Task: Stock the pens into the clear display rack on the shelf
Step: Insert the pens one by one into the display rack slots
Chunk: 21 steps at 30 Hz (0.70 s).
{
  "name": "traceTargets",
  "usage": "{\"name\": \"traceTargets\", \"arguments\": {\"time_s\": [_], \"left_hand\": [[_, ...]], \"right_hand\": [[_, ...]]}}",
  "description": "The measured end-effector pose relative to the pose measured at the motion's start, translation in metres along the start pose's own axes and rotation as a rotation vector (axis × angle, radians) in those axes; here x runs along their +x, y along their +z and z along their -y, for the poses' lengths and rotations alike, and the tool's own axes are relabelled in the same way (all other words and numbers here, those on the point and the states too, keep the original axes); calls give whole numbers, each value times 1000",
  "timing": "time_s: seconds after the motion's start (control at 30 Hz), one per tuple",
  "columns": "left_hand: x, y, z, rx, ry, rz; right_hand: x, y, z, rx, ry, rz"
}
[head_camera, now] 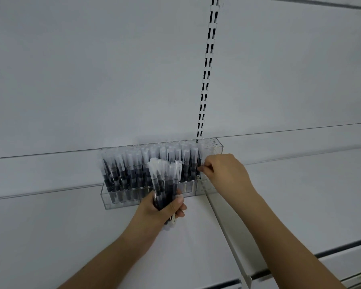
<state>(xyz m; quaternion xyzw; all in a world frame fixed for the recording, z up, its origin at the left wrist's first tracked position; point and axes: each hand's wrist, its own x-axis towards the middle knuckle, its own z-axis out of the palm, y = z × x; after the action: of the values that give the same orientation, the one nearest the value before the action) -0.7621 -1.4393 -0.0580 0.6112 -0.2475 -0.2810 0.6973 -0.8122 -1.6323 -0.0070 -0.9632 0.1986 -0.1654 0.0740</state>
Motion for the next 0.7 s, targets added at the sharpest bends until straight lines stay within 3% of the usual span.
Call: {"name": "traceTargets", "arguments": {"time_s": [0.1, 0.17, 0.27, 0.4, 0.53, 0.7], "left_hand": [[0, -1, 0, 30, 10, 1], [0, -1, -1, 66, 14, -15], [0, 1, 0, 126, 24, -37], [-1, 3, -1, 142, 26, -37], [0, 1, 1, 163, -25, -57], [1, 0, 0, 120, -49, -73]], "right_hand": [[-16, -1, -2, 70, 57, -142], [-30, -6, 6, 323, 58, -230], [-50, -7, 31, 661, -1, -142], [-51, 10, 38, 572, -79, -120], [-47, 6, 27, 617, 12, -158], [-39, -24, 10, 882, 200, -320]]}}
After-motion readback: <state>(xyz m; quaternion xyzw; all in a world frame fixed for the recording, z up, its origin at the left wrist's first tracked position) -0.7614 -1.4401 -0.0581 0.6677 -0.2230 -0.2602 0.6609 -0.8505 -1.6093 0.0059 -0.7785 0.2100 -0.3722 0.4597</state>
